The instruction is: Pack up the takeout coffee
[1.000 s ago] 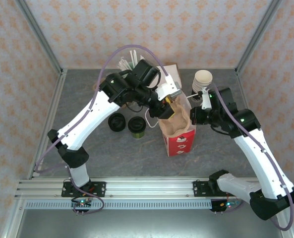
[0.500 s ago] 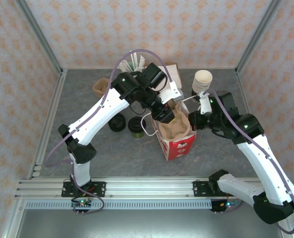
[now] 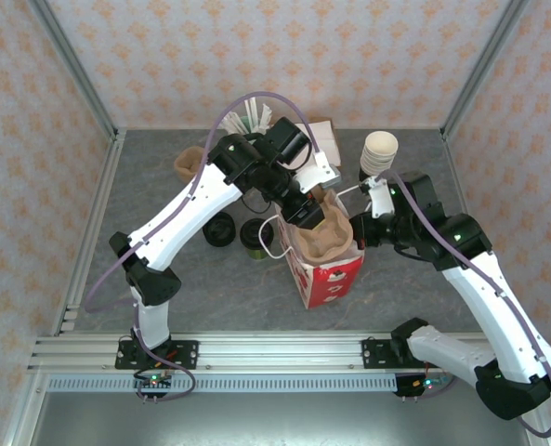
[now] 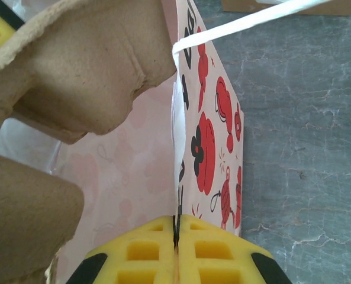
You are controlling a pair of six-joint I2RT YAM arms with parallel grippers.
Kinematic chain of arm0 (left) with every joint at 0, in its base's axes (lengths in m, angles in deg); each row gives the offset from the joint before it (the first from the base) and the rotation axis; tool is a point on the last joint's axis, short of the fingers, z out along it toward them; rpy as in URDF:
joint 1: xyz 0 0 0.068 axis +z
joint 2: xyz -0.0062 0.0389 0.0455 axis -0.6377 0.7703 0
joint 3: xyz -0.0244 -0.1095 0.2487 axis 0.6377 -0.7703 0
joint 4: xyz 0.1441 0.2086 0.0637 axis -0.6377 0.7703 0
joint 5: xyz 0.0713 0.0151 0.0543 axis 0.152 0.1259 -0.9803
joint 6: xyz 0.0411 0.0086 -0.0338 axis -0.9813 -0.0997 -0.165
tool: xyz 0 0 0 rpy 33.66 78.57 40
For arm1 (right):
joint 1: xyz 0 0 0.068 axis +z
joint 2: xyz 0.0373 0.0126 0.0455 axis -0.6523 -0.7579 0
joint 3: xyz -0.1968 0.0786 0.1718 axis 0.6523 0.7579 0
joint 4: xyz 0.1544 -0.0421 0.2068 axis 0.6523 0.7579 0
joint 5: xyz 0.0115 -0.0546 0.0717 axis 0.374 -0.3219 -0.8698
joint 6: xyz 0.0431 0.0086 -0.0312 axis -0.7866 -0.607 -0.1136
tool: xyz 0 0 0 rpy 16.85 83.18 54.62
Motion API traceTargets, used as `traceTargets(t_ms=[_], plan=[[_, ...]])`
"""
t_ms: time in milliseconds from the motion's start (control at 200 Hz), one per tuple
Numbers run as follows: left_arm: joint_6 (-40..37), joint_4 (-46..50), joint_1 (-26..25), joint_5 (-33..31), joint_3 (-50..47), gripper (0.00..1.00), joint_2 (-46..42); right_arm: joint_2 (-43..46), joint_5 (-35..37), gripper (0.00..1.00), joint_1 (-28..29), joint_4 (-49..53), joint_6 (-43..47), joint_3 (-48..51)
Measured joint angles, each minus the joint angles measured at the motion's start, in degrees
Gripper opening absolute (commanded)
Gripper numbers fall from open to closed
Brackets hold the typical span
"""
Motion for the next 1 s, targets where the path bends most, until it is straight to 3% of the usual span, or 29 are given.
traceTargets(t_ms=[696, 756, 1001], plan=[[0.9, -0.6, 0.0, -2.9, -5.7, 0.34, 1.7, 0.7, -2.8, 0.0, 0.1, -0.5, -2.5, 1.4], [0.9, -0.9, 0.0, -2.9, -6.2, 0.34, 1.7, 0.7, -2.4, 0.06, 0.1, -0.6, -3.0, 1.4], [1.4, -1.6, 0.0, -3.8, -7.3, 0.33, 2.0, 1.0, -0.4, 0.1, 0.1, -1.7, -5.1, 2.2]])
